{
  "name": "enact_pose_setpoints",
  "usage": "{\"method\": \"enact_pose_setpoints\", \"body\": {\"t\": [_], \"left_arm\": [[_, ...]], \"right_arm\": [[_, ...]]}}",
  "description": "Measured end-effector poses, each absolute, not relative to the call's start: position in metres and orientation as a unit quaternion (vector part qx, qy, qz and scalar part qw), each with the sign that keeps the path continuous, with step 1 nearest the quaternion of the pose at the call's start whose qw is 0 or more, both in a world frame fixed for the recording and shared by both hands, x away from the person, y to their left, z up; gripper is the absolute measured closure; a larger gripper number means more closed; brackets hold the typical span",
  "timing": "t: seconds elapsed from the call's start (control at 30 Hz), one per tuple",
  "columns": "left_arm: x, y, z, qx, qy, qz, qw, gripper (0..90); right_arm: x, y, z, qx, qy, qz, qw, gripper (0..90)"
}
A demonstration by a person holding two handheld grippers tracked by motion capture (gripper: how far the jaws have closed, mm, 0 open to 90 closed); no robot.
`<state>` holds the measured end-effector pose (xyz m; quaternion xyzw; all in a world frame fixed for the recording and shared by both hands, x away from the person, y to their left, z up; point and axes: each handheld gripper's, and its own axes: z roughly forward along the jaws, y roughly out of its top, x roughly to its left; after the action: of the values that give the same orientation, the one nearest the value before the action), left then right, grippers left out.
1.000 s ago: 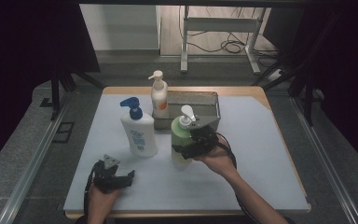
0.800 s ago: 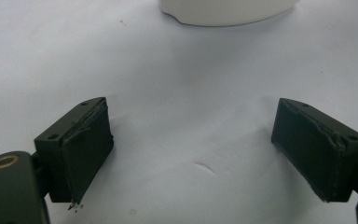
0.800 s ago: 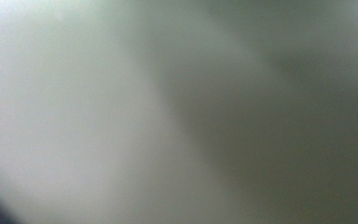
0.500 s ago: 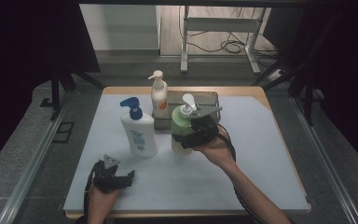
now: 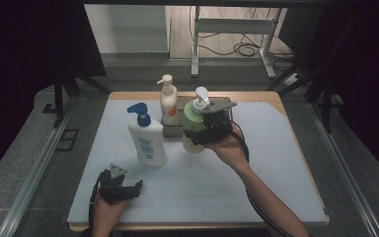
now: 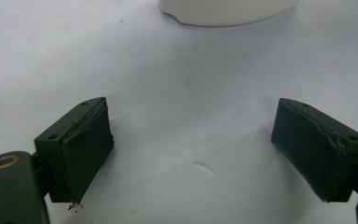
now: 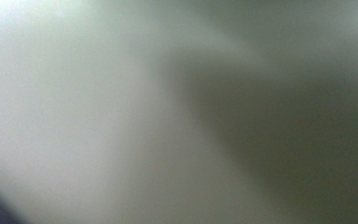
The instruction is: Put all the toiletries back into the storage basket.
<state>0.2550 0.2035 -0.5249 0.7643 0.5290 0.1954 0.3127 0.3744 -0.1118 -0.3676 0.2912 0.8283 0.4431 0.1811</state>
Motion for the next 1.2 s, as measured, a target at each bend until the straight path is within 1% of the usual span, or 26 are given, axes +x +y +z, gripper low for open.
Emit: {"method": "enact_pose_setpoints", "body": {"t": [0.63,1.2], "left_arm": [[0.255,0.204,-0.525,0.764,0.529,0.195,0.313,11.7],[0.255,0.203,-0.525,0.764,0.53,0.195,0.312,11.7]], "right_arm": [[0.402,-0.109,-0.357,0.316,0.813,0.441,0.21,12.5],[0.425,-0.106,-0.351,0.326,0.805,0.442,0.223,12.6]]}}
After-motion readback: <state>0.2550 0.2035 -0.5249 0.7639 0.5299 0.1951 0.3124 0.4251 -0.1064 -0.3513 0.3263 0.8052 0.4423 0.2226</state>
